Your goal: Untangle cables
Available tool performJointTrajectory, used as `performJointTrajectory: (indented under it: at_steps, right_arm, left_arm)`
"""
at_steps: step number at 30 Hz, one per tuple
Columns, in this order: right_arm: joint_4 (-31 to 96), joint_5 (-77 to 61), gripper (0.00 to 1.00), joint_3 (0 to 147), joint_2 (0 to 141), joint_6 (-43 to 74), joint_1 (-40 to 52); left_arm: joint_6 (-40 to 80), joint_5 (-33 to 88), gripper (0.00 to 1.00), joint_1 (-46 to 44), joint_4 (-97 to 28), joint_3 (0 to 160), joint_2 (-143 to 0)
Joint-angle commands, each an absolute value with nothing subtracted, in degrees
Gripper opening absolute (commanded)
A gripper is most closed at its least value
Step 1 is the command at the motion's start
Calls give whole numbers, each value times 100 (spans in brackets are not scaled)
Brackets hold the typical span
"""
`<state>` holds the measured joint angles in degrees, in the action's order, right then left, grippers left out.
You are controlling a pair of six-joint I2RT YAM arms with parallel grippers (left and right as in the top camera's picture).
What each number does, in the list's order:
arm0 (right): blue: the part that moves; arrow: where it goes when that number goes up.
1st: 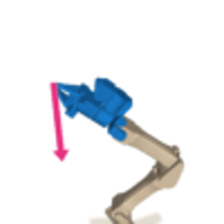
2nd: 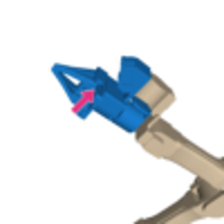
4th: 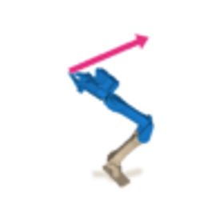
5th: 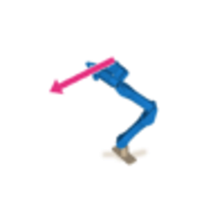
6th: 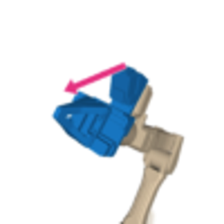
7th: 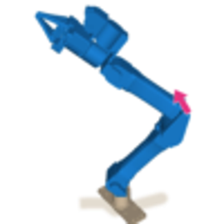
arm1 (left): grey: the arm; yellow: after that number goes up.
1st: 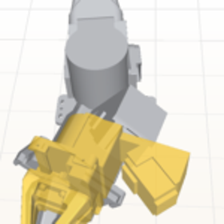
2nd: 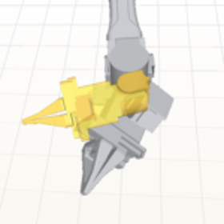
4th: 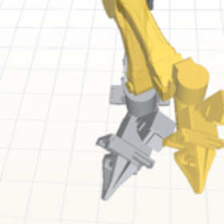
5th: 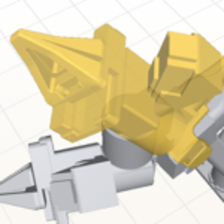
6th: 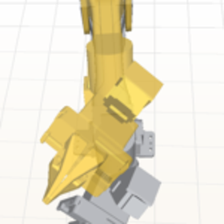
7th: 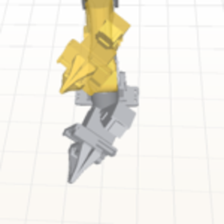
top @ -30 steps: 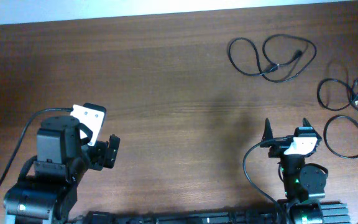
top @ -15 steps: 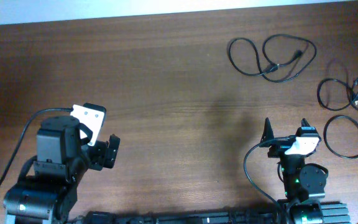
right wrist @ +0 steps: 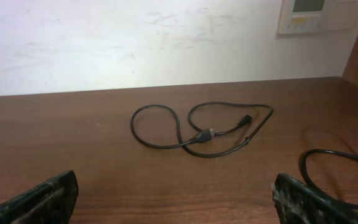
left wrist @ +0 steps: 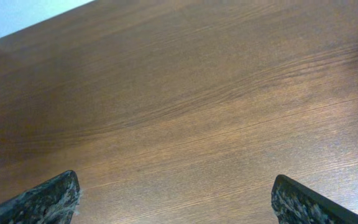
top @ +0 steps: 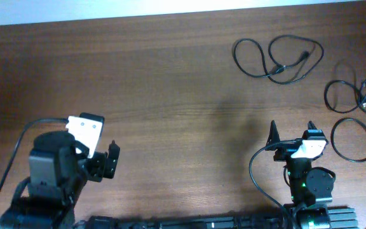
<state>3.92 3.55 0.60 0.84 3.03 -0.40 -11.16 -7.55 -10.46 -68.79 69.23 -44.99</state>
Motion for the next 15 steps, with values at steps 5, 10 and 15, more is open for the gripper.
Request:
performJointTrajectory:
  at_steps: [5, 10, 15]
  right_arm:
    - [451, 322, 99, 34, 19, 327, -73]
    - [451, 322, 99, 34, 19, 329, -73]
    - [451, 320, 99, 34, 19, 329, -73]
  left_arm:
    - [-1055, 290, 99, -1026, -4364, 4580, -3057]
    - [-843, 515, 99, -998, -91, 1634, -1544]
    - [-648, 475, 99, -556, 1695, 51, -342]
